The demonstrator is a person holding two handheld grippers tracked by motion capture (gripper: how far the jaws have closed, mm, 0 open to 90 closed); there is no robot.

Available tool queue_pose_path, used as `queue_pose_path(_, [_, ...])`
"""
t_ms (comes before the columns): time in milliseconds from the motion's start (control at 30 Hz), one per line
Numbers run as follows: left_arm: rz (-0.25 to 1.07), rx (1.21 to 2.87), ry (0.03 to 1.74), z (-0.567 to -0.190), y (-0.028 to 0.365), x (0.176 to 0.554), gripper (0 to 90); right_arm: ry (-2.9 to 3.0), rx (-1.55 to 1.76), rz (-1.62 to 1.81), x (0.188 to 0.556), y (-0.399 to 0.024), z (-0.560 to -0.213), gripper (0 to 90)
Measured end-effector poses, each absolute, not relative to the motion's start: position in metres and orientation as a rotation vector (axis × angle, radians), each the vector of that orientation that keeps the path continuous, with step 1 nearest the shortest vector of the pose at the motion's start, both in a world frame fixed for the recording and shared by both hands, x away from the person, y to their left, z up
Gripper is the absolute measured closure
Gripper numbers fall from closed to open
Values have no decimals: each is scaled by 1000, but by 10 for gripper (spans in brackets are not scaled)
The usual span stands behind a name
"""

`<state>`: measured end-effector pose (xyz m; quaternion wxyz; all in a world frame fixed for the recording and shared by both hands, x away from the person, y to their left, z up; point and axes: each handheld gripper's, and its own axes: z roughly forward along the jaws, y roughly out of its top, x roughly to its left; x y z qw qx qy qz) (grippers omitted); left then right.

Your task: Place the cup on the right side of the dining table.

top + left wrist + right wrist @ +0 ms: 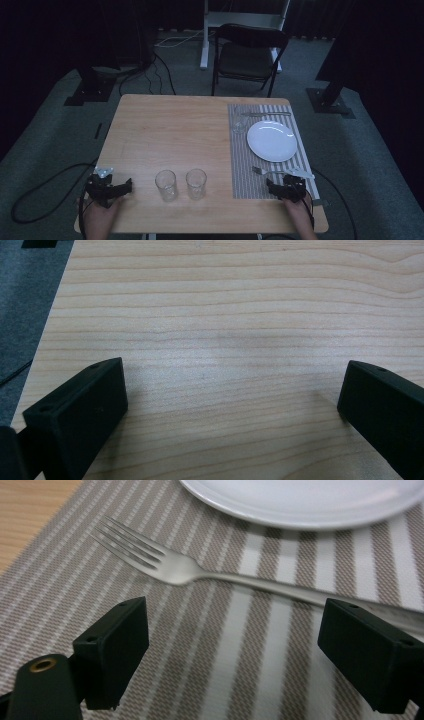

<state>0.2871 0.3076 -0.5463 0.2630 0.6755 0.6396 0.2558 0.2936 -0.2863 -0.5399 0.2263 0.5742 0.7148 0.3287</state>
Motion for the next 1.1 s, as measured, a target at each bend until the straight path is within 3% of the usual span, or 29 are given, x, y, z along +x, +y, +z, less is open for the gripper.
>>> queue_pose_path(1100, [692,1828,1730,-546,308,287,0,1886,1640,824,256,-335,-551,123])
